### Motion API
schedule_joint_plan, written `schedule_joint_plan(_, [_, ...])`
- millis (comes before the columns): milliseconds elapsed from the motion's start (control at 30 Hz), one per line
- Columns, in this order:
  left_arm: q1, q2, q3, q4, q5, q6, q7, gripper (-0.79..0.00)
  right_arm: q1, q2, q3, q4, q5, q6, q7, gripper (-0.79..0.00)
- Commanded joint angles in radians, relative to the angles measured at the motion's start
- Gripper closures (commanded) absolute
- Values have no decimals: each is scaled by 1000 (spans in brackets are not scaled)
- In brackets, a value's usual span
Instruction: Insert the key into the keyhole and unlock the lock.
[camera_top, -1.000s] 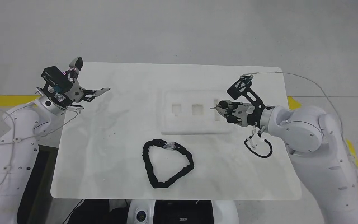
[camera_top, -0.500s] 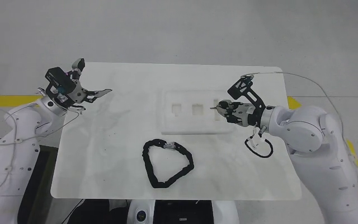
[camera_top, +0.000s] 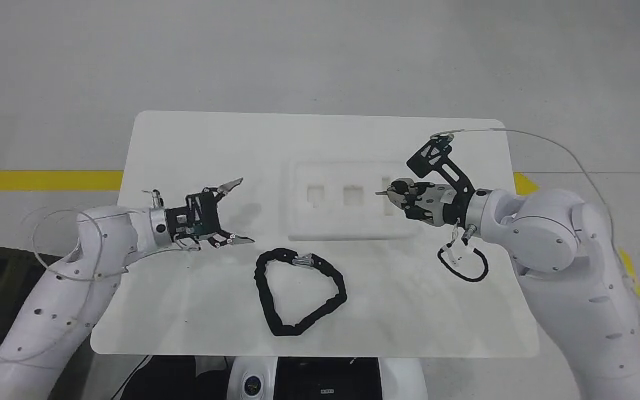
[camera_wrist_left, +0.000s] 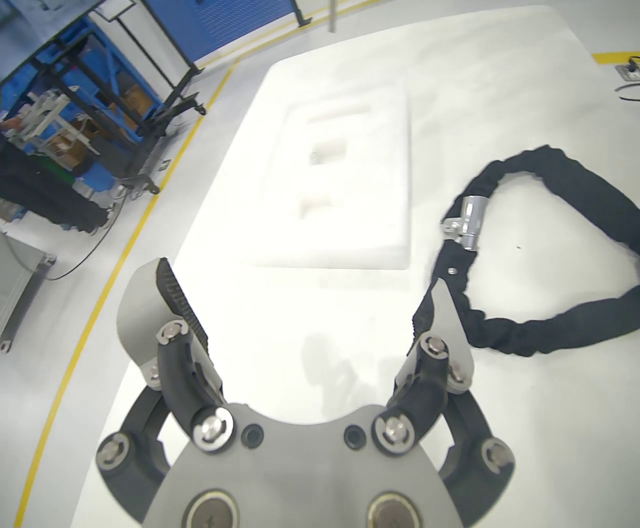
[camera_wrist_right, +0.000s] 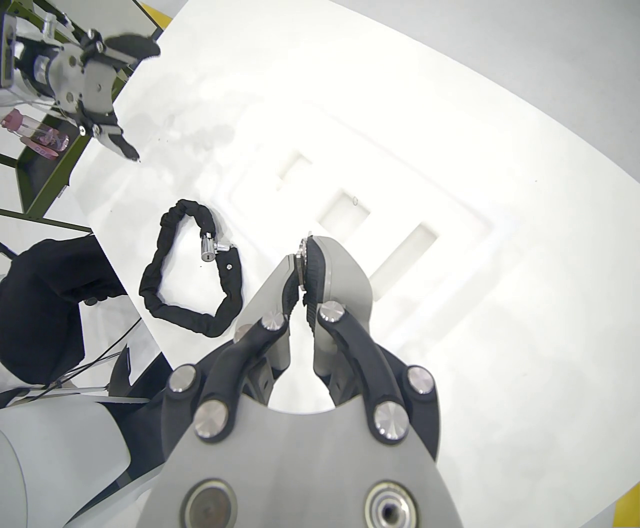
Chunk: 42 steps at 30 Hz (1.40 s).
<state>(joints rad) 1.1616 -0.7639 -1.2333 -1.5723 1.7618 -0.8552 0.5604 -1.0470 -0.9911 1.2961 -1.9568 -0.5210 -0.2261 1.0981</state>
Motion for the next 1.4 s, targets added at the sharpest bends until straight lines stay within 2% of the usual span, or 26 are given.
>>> schedule_joint_plan(0, [-3,-3,35,0,37,-4,18,-785,0,0,0,0,0,0,0,0])
schedule_joint_plan(333, [-21,-11,163,-32,162,-78,84,-785,0,0,0,0,0,0,0,0])
schedule_joint_plan(500, [-33,-13,202,-41,197,-80,107,-785,0,0,0,0,0,0,0,0])
schedule_joint_plan(1067, [-34,-14,206,-40,201,-77,108,-785,0,0,0,0,0,0,0,0])
schedule_joint_plan(1233, [-19,-14,212,-71,189,-79,68,-785,0,0,0,0,0,0,0,0])
schedule_joint_plan(1367, [-20,-17,246,-105,206,-101,53,-785,0,0,0,0,0,0,0,0])
